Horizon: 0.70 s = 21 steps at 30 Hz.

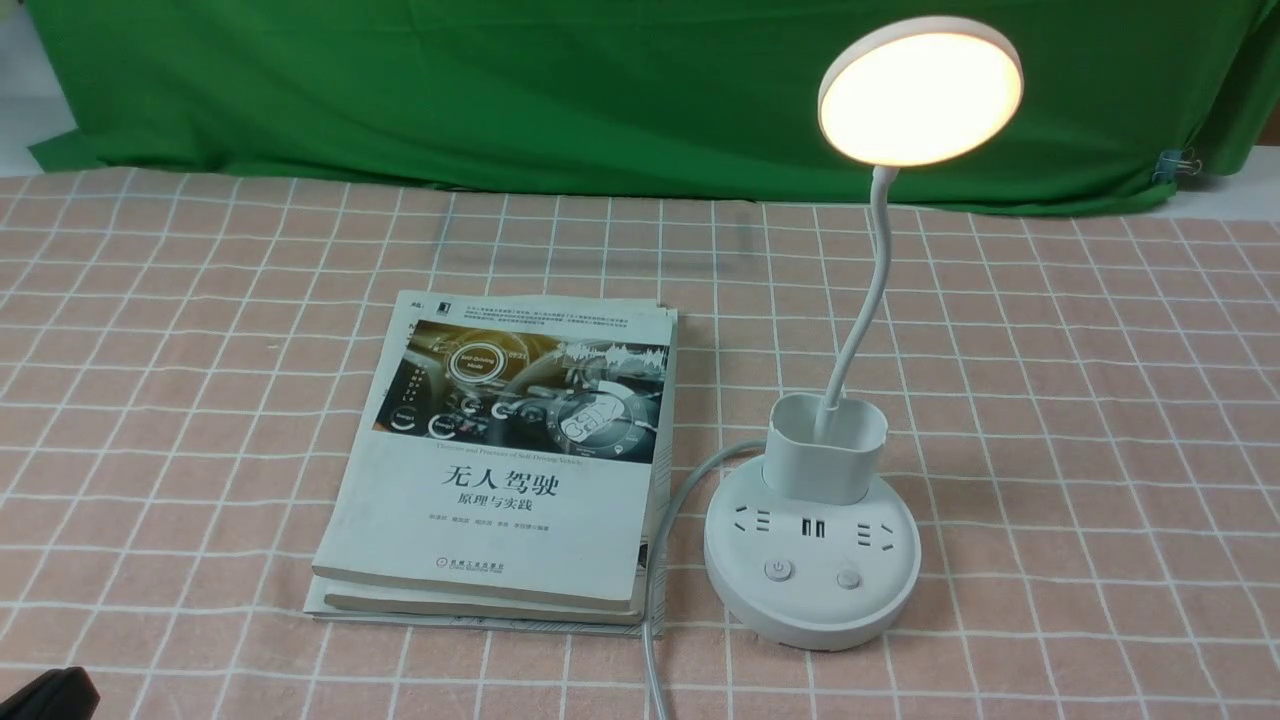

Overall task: Turn off the table lamp on the pink coffee tablecloth by hand.
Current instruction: 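Press the power button on the lamp base to turn the lamp off with the right gripper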

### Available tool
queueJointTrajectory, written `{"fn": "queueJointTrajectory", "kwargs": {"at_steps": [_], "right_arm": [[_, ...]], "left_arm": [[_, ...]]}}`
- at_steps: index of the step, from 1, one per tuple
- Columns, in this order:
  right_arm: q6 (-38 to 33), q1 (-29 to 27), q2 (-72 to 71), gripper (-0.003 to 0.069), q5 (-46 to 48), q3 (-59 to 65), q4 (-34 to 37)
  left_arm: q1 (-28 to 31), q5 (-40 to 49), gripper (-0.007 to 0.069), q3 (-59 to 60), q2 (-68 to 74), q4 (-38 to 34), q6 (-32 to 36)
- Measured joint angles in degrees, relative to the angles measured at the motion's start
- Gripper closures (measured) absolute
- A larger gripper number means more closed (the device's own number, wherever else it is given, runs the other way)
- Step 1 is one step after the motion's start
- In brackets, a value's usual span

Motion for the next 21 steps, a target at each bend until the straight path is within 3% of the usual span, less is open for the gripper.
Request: {"fn": "queueJointTrajectory", "kwargs": {"at_steps": [21], "right_arm": [[1.26, 0.00, 0.00, 0.0420, -1.52, 0.00, 0.91]], "left_arm": [[0.00, 0.00, 0.0618, 0.00, 0.00, 0.00, 0.00]]}}
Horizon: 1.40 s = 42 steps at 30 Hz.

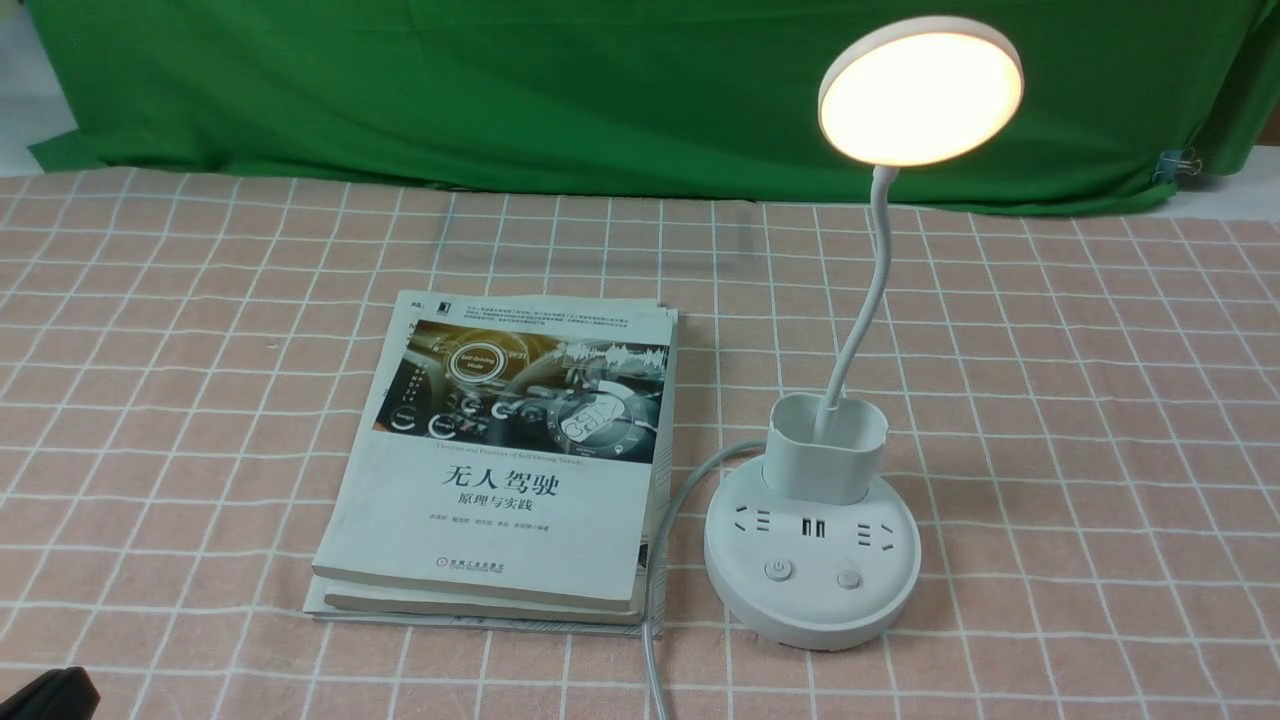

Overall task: Turn off the table lamp on the pink coffee tablecloth by hand.
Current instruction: 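Press the power button on the lamp base to turn the lamp off with the right gripper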

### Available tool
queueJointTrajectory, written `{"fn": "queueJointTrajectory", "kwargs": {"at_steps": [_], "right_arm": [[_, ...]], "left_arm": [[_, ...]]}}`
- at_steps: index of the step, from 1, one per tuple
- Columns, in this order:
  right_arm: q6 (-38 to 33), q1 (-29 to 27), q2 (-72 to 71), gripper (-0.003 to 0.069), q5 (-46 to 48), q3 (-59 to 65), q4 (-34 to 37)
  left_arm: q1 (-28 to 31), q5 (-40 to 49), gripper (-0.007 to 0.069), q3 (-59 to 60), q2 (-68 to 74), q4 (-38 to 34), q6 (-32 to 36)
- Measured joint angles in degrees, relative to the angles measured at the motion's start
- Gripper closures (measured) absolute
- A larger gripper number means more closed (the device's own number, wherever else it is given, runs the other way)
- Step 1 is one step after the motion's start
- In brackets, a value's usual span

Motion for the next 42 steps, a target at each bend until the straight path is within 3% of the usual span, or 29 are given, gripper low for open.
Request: {"fn": "queueJointTrajectory", "kwargs": {"at_steps": [6, 9, 12, 15, 19, 20, 22, 23, 24, 26, 34, 42], "right_arm": [[11.06, 0.00, 0.00, 0.0420, -12.64, 0.00, 2.84], [13.21, 0.00, 0.00, 0.0427, -18.89, 0.00, 3.11], [18.28, 0.00, 0.00, 0.0447, -21.11, 0.00, 3.45], [21.70, 0.00, 2.23, 0.0523, -11.22, -3.39, 3.64], [15.94, 0.00, 13.11, 0.0613, 10.79, -19.32, 3.74], [15.56, 0.00, 13.87, 0.0614, 12.11, -19.32, 3.74], [11.17, 0.00, 25.19, 0.0605, 29.41, -32.44, 3.66], [10.91, 0.00, 26.09, 0.0605, 30.73, -33.33, 3.66], [8.85, 0.00, 33.31, 0.0593, 39.84, -39.59, 3.13], [6.35, 0.00, 41.41, 0.0582, 47.35, -45.58, 2.54], [3.56, 1.04, 60.20, 0.0578, 51.33, -55.19, 2.54], [3.80, 17.38, 73.73, 0.0617, 48.63, -56.08, 2.49]], "left_arm": [[0.00, 0.00, 0.0618, 0.00, 0.00, 0.00, 0.00], [0.00, 0.00, 0.0618, 0.00, 0.00, 0.00, 0.00], [0.00, 0.00, 0.0618, 0.00, 0.00, 0.00, 0.00], [0.00, 0.00, 0.0618, 0.00, 0.00, 0.00, 0.00], [0.00, 0.00, 0.0618, 0.00, 0.00, 0.00, 0.00], [0.00, 0.00, 0.0618, 0.00, 0.00, 0.00, 0.00], [0.00, 0.00, 0.0618, 0.00, 0.00, 0.00, 0.00], [0.00, 0.00, 0.0618, 0.00, 0.00, 0.00, 0.00], [0.00, 0.00, 0.0618, 0.00, 0.00, 0.00, 0.00], [0.00, 0.00, 0.0618, 0.00, 0.00, 0.00, 0.00], [0.00, 0.00, 0.0618, 0.00, 0.00, 0.00, 0.00], [0.00, 0.00, 0.0618, 0.00, 0.00, 0.00, 0.00]]}}
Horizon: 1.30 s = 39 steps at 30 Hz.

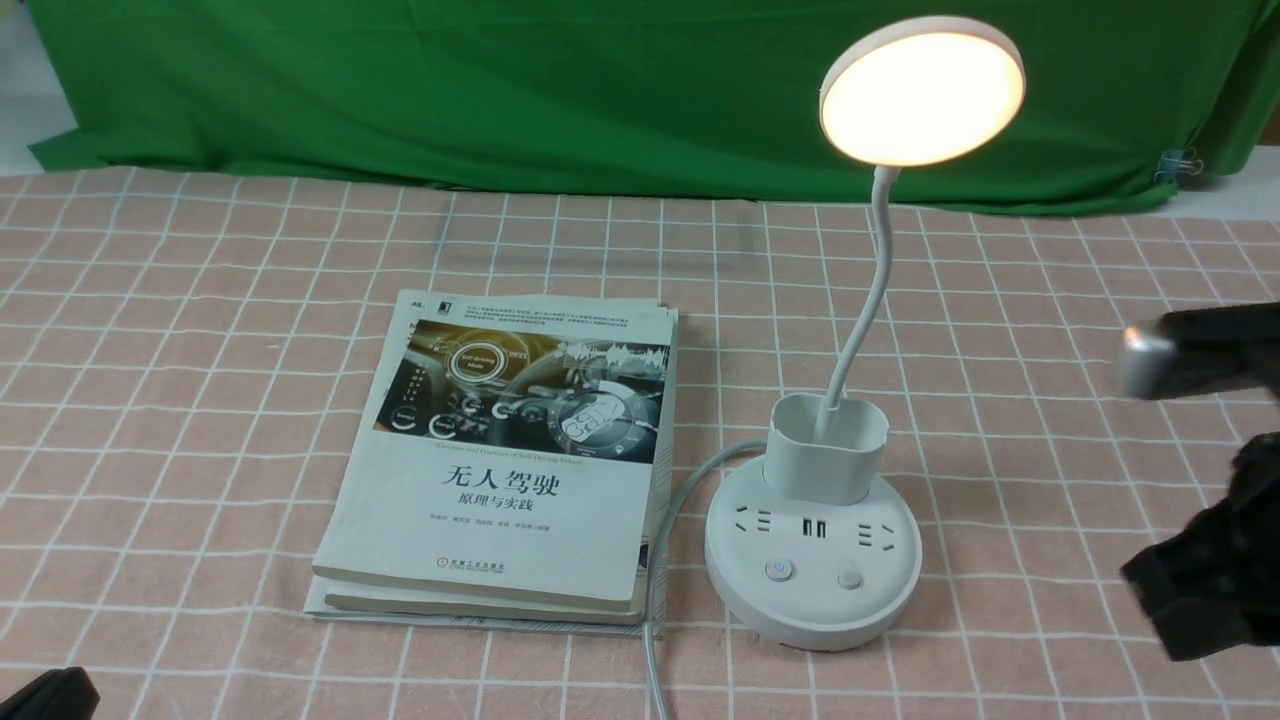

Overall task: Turn off the table lamp on the pink coffee tablecloth by hand.
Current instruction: 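Press the power button on the lamp base to turn the lamp off with the right gripper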

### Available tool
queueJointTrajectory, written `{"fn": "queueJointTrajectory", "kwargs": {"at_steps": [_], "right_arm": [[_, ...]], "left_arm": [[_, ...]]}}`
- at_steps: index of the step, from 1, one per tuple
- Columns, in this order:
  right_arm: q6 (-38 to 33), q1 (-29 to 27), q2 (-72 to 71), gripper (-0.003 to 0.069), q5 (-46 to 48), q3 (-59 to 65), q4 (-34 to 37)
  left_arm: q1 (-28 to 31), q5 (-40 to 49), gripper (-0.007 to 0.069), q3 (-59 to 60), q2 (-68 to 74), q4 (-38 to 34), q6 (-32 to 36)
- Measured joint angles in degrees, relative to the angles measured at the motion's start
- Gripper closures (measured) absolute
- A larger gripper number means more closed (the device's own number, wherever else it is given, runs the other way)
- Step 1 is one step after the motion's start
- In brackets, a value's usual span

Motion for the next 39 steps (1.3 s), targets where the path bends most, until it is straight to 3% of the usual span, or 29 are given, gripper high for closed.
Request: {"fn": "queueJointTrajectory", "kwargs": {"at_steps": [6, 21, 28, 39], "right_arm": [[0.33, 6.46, 9.28, 0.0617, -0.11, -0.15, 0.19], [1.46, 8.50, 24.26, 0.0617, -9.67, -11.36, 1.42], [1.46, 8.50, 26.74, 0.0617, -15.96, -11.99, 1.42], [1.42, 10.15, 27.56, 0.0617, -18.53, -11.99, 2.53]], "left_arm": [[0.00, 0.00, 0.0618, 0.00, 0.00, 0.00, 0.00], [0.00, 0.00, 0.0618, 0.00, 0.00, 0.00, 0.00], [0.00, 0.00, 0.0618, 0.00, 0.00, 0.00, 0.00], [0.00, 0.00, 0.0618, 0.00, 0.00, 0.00, 0.00]]}}
